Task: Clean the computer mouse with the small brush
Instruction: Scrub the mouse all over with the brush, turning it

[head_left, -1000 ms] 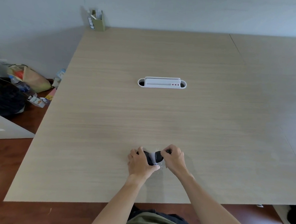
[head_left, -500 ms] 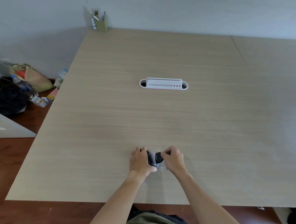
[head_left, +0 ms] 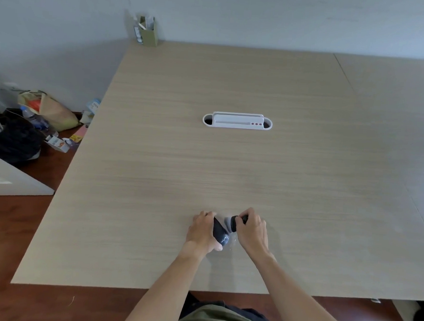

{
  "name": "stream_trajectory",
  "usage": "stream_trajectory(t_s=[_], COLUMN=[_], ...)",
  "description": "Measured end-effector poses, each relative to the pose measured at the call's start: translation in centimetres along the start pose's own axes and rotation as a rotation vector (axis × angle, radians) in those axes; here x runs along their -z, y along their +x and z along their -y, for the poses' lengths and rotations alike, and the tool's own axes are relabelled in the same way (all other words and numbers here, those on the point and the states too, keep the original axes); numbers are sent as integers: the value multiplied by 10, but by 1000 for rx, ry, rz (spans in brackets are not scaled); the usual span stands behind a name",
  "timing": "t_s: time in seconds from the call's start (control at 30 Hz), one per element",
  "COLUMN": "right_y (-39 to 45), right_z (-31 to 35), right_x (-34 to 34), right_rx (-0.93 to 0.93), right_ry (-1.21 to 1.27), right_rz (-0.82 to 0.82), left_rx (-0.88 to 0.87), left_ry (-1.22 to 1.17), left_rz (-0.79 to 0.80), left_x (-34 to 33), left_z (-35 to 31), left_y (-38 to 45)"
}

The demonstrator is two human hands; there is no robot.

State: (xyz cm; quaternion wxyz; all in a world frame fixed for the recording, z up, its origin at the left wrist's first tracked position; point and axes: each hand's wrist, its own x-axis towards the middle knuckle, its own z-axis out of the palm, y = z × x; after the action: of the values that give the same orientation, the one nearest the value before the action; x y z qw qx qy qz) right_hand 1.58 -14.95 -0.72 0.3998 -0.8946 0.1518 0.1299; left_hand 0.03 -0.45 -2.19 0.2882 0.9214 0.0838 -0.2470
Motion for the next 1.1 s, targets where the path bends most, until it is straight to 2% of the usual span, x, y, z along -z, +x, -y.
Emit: stream_trajectory(t_s=[0.13, 0.3, 0.5, 0.6, 0.7, 0.83, 0.9, 1.0, 1.1], right_y=[-1, -4, -1, 0, -2, 2, 5, 3, -1], right_z=[4, -2, -5, -4, -7, -10, -6, 4, 9], right_x=[5, 2, 6, 7, 5, 8, 9, 8, 4], right_rx=[17, -51, -4, -30, -36, -58, -69, -64, -31], right_ry=[133, 229, 145, 233, 194, 177, 226, 271, 218], right_rz=[-14, 202, -6, 76, 174, 0, -5, 60, 236], left_rx=[-40, -45, -19, -30, -42, -80, -102, -71, -20], left_ry=[-1, -29, -32, -29, -50, -53, -42, -134, -253], left_rz=[22, -77, -121, -59, -10, 46, 45, -11, -38], left_x=[1, -13, -19, -12, -5, 2, 2, -1, -5], left_z=[3, -2, -1, -1, 1, 8, 11, 12, 13], left_y=[1, -11, -17, -16, -15, -16, -17, -22, -22])
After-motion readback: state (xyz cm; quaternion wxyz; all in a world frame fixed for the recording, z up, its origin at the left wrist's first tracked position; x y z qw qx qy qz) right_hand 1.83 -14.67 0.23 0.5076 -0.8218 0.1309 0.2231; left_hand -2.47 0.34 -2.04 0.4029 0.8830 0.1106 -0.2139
